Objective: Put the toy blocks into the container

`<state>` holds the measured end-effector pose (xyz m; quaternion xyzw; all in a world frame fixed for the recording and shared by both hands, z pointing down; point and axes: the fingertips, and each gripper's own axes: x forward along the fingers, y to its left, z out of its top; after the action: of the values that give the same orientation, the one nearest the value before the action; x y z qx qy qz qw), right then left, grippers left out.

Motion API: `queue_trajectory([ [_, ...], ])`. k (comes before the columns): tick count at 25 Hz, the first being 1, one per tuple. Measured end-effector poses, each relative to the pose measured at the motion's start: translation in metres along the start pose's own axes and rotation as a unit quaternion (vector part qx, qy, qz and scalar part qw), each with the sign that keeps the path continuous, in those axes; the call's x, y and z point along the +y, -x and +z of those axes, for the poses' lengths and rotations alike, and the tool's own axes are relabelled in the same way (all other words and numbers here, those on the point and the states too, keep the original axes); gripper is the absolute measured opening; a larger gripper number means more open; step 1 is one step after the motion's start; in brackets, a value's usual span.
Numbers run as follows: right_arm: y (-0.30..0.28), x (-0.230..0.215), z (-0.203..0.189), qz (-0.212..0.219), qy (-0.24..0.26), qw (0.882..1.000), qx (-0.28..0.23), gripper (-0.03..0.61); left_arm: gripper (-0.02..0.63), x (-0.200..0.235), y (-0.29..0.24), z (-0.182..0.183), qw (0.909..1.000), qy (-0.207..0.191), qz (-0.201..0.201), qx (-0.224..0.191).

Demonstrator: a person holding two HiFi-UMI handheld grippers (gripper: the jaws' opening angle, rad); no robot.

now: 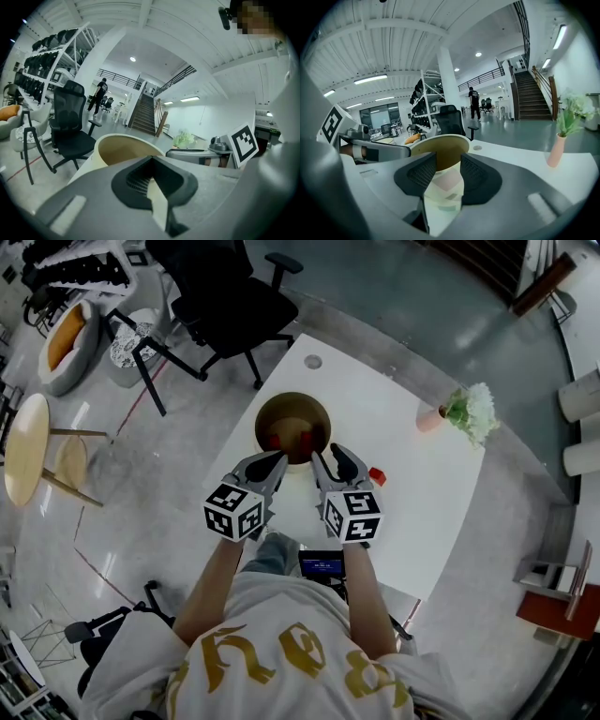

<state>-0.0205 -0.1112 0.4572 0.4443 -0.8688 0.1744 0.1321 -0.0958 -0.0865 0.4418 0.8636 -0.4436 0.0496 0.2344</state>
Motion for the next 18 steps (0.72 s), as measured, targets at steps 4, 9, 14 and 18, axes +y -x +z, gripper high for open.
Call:
queue_trajectory([
  [4, 0.009, -0.008, -0.002, -0.013, -0.004, 1.0, 0.0, 0.172, 0.001, -0.006, -0.004, -0.003, 0.9999, -0.004, -0.008, 0.006],
  [9, 0.022, -0.017, -0.009, -0.027, -0.015, 1.0, 0.0, 0.17, 0.001, -0.019, -0.008, -0.006, 0.9997, -0.01, -0.021, 0.011],
  [14, 0.043, -0.031, -0.019, -0.051, -0.028, 0.998, 0.002, 0.17, 0.001, -0.04, -0.015, -0.014, 0.9986, -0.016, -0.045, 0.021],
  [18, 0.063, -0.045, -0.029, -0.075, -0.038, 0.996, 0.003, 0.17, 0.001, -0.058, -0.022, -0.023, 0.9971, -0.021, -0.065, 0.033],
])
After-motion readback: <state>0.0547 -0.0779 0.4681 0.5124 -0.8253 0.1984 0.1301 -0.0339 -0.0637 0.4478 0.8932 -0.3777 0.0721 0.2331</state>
